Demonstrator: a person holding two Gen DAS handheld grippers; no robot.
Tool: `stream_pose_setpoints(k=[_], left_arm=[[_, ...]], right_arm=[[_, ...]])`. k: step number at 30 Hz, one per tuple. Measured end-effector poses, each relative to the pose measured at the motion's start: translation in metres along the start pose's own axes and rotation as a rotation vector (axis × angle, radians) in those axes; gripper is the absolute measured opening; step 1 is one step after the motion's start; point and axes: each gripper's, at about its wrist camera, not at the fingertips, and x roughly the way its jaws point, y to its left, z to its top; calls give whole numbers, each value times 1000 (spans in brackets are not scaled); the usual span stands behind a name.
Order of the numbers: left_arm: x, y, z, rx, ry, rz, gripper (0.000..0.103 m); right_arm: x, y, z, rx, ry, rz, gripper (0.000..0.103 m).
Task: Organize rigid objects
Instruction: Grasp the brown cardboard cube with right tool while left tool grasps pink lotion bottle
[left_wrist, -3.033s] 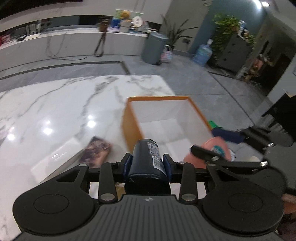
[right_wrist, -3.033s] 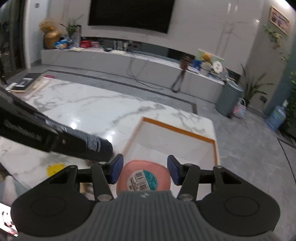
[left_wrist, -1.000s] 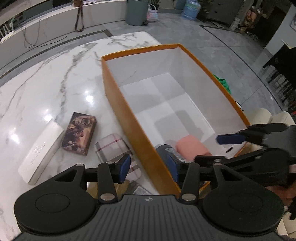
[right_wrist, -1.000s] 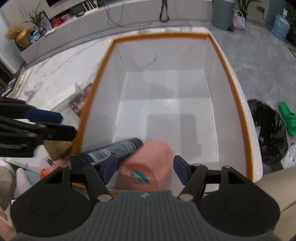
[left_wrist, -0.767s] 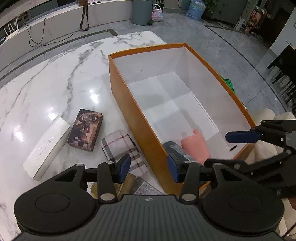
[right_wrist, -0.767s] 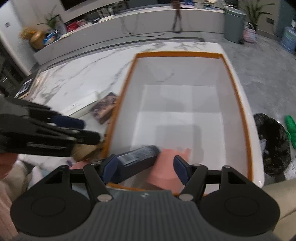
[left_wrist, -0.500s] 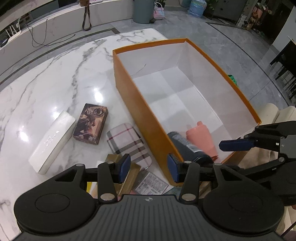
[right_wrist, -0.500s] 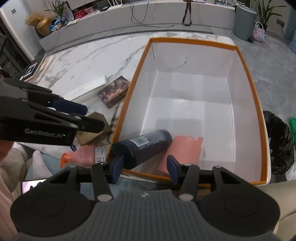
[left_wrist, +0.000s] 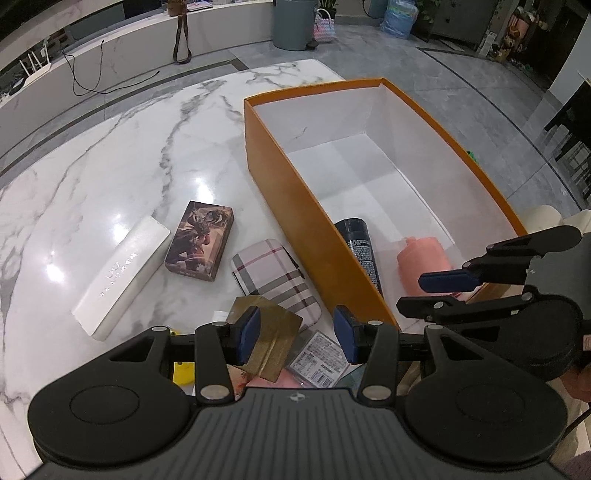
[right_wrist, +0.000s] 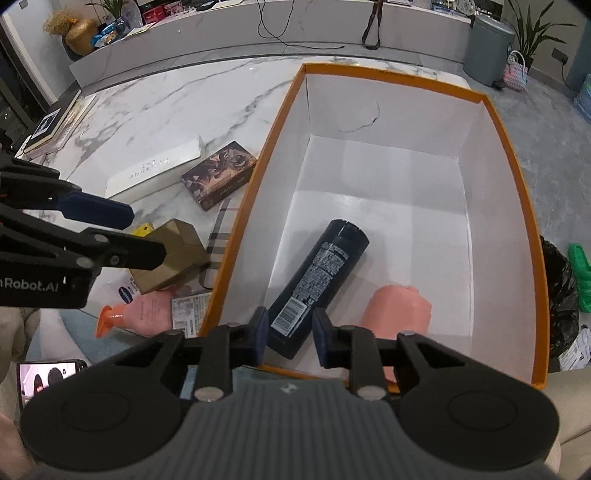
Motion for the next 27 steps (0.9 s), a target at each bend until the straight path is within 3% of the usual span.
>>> stream_pose_setpoints(k=[6, 8, 12, 22, 27], left_arm=[[-14, 9, -4, -17, -78, -19, 54], [-19, 12, -6, -18, -99, -24, 54], [-25, 22, -14, -38, -129, -22, 54], [-26, 56, -55, -56, -122, -31, 54], [-24, 64, -66, -21, -140, -19, 54]], right_arm=[[-16, 13, 5, -34, -65, -2, 29], [-22, 22, 6, -64, -101, 17, 37], [-27, 43, 9, -127, -137, 37, 38], [-5, 91, 1, -221, -127, 52, 38], [6, 104, 0, -297, -110, 26, 46]])
